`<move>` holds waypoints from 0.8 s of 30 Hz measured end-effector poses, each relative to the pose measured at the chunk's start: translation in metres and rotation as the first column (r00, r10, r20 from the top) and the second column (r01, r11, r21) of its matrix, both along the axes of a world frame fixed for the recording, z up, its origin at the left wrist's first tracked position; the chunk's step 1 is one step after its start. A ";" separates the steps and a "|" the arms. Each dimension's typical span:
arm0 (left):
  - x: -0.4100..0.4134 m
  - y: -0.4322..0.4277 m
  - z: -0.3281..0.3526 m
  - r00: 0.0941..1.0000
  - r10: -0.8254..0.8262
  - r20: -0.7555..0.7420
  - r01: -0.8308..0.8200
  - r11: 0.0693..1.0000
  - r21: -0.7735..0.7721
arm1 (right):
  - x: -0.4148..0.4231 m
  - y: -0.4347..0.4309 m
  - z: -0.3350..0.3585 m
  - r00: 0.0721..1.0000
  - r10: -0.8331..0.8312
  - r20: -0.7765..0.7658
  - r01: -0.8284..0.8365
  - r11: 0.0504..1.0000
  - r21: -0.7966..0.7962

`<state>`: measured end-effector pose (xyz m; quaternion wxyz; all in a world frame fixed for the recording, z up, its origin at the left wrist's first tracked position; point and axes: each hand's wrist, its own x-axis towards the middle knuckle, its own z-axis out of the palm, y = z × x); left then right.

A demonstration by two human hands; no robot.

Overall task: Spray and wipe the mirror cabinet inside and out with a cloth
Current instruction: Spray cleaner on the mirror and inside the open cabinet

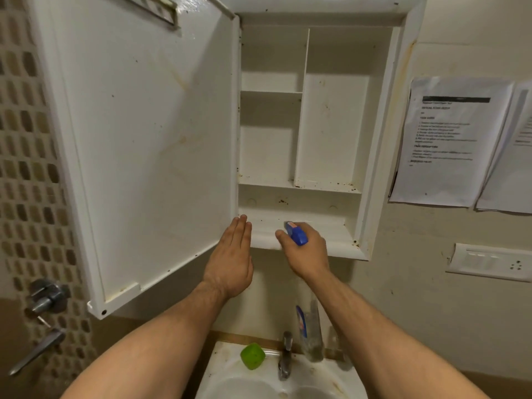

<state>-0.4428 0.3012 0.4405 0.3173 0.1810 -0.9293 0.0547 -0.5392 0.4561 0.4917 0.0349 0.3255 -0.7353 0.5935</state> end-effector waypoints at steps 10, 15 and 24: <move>-0.027 0.008 0.019 0.996 -0.084 -0.018 0.083 0.995 -0.057 | -0.051 0.018 0.029 0.968 -0.236 -0.083 0.241 0.970 0.046; -0.043 0.009 0.034 0.991 -0.126 -0.052 0.122 0.989 -0.082 | -0.073 0.056 0.030 0.930 -0.367 -0.009 0.367 0.928 0.066; -0.066 0.014 0.102 0.955 -0.245 -0.166 0.215 0.959 -0.184 | -0.076 0.087 0.135 0.949 -0.306 -0.071 0.291 0.942 -0.170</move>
